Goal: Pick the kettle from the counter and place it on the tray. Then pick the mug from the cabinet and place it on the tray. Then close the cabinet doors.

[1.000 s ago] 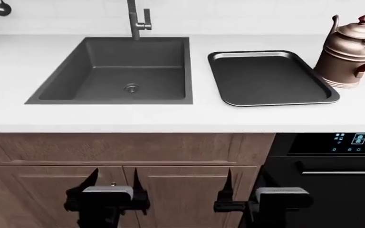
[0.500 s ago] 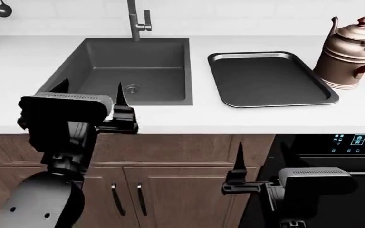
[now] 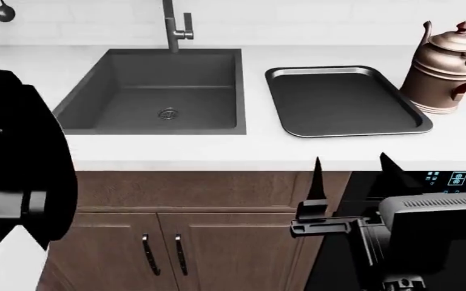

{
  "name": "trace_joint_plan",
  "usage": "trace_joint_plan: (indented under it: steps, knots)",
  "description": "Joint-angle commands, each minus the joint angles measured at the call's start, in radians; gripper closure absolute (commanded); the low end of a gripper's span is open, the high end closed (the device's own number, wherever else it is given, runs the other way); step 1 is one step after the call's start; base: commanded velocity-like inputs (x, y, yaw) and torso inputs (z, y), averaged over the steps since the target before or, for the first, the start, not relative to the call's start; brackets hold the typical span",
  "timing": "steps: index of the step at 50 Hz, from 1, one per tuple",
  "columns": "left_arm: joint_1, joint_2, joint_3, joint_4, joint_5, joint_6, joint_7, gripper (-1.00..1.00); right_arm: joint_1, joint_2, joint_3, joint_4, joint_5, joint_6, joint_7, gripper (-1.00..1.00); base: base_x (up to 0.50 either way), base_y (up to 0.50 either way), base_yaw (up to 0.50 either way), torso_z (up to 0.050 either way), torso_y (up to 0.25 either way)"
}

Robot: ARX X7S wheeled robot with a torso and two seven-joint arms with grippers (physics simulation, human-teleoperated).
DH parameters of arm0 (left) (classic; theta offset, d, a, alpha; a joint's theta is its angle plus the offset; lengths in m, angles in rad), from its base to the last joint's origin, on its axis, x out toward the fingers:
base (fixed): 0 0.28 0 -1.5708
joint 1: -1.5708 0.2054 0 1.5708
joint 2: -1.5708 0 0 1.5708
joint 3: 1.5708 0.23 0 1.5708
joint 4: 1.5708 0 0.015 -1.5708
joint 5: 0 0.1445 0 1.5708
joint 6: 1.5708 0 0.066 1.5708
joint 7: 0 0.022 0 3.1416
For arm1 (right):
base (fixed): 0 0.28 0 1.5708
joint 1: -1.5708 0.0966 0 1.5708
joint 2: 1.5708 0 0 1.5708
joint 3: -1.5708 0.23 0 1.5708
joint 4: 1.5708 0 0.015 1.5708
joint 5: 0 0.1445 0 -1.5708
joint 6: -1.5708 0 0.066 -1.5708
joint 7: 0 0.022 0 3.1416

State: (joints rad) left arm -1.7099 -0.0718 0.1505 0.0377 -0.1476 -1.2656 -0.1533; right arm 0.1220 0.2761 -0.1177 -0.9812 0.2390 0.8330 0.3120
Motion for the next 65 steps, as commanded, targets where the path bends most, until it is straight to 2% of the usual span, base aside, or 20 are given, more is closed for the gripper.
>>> trace_joint_plan:
  steps: [1, 6, 10, 13, 16, 19, 24, 27, 30, 39, 46, 59, 65]
  knots:
    - [-0.426, 0.058, 0.073, -0.647, 0.031, 0.219, -0.012, -1.0, 0.129, 0.252, -0.09, -0.065, 0.38, 0.052, 0.382, -1.0, 0.0, 0.0, 0.0, 0.05, 0.0]
    - [-0.553, 0.069, 0.119, -0.963, 0.0, 0.386, -0.042, -1.0, 0.184, 0.357, -0.158, -0.064, 0.51, -0.008, 0.527, -1.0, 0.0, 0.0, 0.0, 0.05, 0.0]
    - [-0.631, 0.071, 0.24, -1.182, -0.124, 0.521, -0.063, -1.0, 0.23, 0.404, -0.193, -0.062, 0.576, -0.02, 0.597, -1.0, 0.0, 0.0, 0.0, 0.05, 0.0]
    - [-0.643, 0.071, 0.328, -1.248, -0.225, 0.567, -0.076, -1.0, 0.286, 0.442, -0.213, -0.063, 0.644, -0.014, 0.653, -1.0, 0.0, 0.0, 0.0, 0.05, 0.0]
    - [-0.642, 0.071, 0.387, -1.272, -0.287, 0.582, -0.076, -1.0, 0.374, 0.5, -0.196, -0.064, 0.791, -0.01, 0.737, -1.0, 0.0, 0.0, 0.0, 0.05, 0.0]
    - [-0.635, 0.069, 0.413, -1.284, -0.314, 0.59, -0.072, -1.0, 0.573, 0.583, -0.218, -0.065, 1.022, 0.026, 0.866, -1.0, 0.0, 0.0, 0.0, 0.05, 0.0]
    - [-0.618, 0.06, 0.418, -1.267, -0.335, 0.57, -0.064, -1.0, 0.949, 0.634, -0.244, 0.003, 1.393, 0.11, 1.023, -1.0, 0.0, 0.0, 0.0, 0.05, 0.0]
    - [-0.625, 0.058, 0.413, -1.293, -0.337, 0.588, -0.068, -1.0, 1.183, 0.642, -0.275, 0.077, 1.553, 0.161, 1.074, -1.0, 0.0, 0.0, 0.0, 0.05, 0.0]
    - [-0.638, 0.058, 0.407, -1.323, -0.335, 0.603, -0.07, -1.0, 1.328, 0.632, -0.297, 0.145, 1.639, 0.188, 1.086, -1.0, 0.0, 0.0, 0.0, 0.031, 0.0]
    - [-0.606, 0.03, 0.406, -1.222, -0.339, 0.561, -0.083, -1.0, 1.408, 0.58, -0.339, 0.293, 1.638, 0.22, 1.039, -1.0, 0.0, 0.0, 0.0, 0.0, 0.0]
    - [-0.582, 0.018, 0.406, -1.179, -0.343, 0.548, -0.093, -1.0, 1.473, 0.525, -0.379, 0.445, 1.529, 0.278, 0.933, -1.0, 0.0, 0.0, 0.0, 0.0, 0.0]
    - [-0.556, 0.004, 0.41, -1.121, -0.351, 0.524, -0.101, -1.0, 1.421, 0.52, -0.392, 0.516, 1.437, 0.261, 0.853, -1.0, 0.0, 0.0, 0.0, 0.0, 0.0]
    - [-0.57, 0.01, 0.411, -1.16, -0.347, 0.544, -0.095, -1.0, 1.397, 0.525, -0.385, 0.513, 1.427, 0.242, 0.842, -1.0, 0.45, 0.0, 0.0, 0.0, 0.0]
